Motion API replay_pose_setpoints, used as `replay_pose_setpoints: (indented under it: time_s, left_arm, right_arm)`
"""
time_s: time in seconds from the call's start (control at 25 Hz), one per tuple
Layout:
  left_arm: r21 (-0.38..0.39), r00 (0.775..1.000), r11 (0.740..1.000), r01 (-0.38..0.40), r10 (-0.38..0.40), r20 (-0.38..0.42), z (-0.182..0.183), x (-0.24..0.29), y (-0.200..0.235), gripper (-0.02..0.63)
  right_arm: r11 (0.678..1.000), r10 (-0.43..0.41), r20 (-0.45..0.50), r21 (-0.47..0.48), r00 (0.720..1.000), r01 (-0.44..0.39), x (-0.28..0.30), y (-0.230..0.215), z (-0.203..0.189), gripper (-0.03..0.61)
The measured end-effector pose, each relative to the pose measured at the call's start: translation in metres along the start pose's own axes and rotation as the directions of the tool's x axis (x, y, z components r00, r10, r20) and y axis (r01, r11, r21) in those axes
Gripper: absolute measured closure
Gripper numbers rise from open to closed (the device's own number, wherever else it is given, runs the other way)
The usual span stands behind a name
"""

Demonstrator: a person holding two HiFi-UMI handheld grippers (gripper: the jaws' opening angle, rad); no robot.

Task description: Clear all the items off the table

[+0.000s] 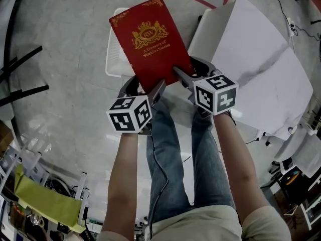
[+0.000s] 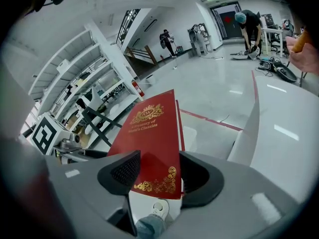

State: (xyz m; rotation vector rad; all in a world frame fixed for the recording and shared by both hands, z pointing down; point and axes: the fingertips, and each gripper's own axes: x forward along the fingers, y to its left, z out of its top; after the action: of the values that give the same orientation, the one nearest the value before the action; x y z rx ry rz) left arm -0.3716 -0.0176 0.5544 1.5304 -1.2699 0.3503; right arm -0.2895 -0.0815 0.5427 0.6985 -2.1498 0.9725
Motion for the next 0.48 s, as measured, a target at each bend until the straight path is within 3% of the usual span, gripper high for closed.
replay_pose_setpoints:
  time_s: [0.48]
  left_arm:
    - [-0.076, 1.000, 0.997, -0.013, 0.011, -0.023, -0.021, 0.014, 0.032, 0.219]
  right_arm:
    - [1.000, 0.022, -0.060, -0.003, 0.998, -0.023, 0.037, 0.000, -0.022, 0.334]
